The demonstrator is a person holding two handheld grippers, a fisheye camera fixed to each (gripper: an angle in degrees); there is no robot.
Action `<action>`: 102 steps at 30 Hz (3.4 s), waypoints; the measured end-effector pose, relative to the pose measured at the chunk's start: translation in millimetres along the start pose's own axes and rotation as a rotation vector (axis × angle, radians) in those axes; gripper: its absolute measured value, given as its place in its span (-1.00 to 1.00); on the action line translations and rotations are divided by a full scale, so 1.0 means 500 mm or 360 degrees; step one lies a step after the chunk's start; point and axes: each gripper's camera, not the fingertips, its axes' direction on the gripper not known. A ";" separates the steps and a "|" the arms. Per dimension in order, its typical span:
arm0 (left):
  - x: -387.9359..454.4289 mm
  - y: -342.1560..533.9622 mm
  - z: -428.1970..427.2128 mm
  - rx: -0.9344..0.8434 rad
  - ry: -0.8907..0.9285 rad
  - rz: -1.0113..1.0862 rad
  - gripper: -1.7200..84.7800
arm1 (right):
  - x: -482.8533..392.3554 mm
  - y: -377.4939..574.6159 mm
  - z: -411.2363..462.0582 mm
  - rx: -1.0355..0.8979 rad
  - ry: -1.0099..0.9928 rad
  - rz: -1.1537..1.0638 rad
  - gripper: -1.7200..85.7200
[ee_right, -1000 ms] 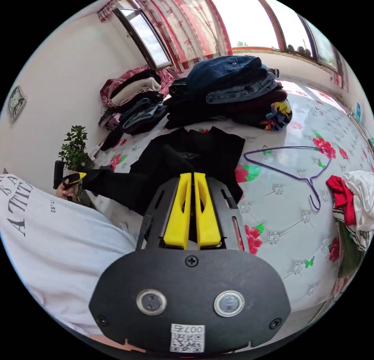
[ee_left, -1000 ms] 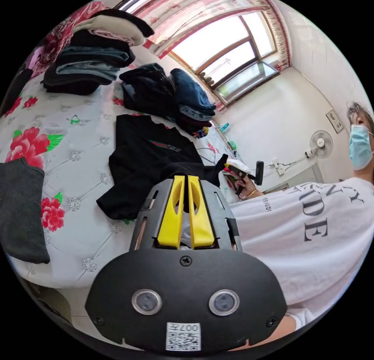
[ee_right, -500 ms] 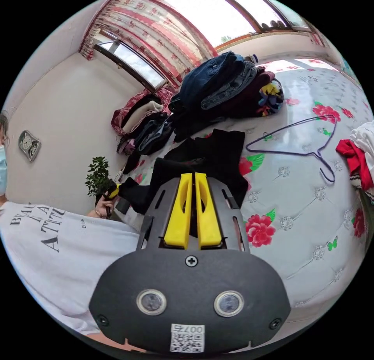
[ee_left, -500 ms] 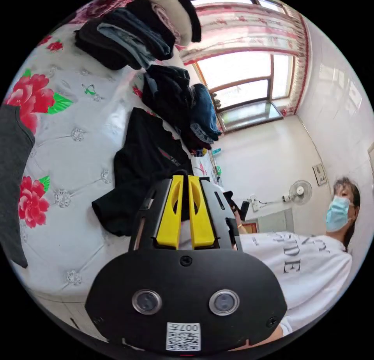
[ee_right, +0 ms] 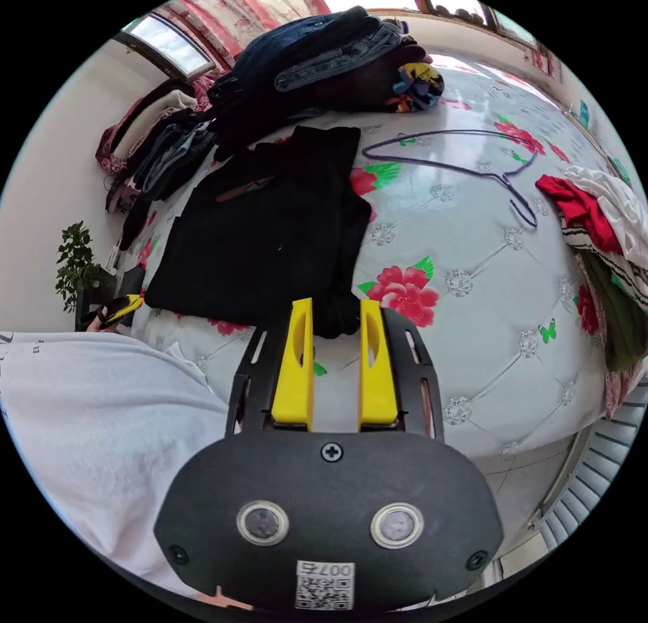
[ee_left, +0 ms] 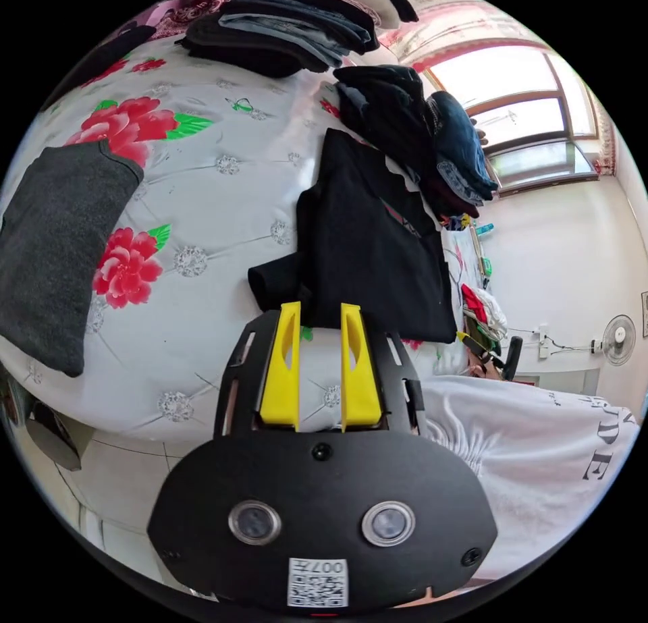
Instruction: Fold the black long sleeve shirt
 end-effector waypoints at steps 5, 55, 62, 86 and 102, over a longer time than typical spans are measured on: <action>0.051 -0.021 0.099 -0.0184 -0.0304 0.0187 -0.78 | -0.047 -0.020 0.070 -0.0251 -0.0063 -0.0299 -0.79; -0.256 -0.114 -0.065 0.0340 0.0464 -0.0553 -0.77 | 0.111 -0.127 0.102 0.0075 -0.0545 0.0835 -0.78; -0.296 -0.098 -0.054 0.0326 0.0491 -0.0556 -0.76 | -0.153 -0.263 -0.057 0.0305 -0.0459 -0.0168 -0.83; -0.428 -0.094 -0.001 0.0246 0.0768 -0.0367 -0.65 | -0.382 -0.347 0.203 -0.0222 -0.0863 -0.0408 -0.68; -0.166 -0.219 0.134 -0.0251 0.0693 0.0286 -0.77 | -0.214 -0.269 0.208 -0.0294 -0.1247 0.0053 -0.71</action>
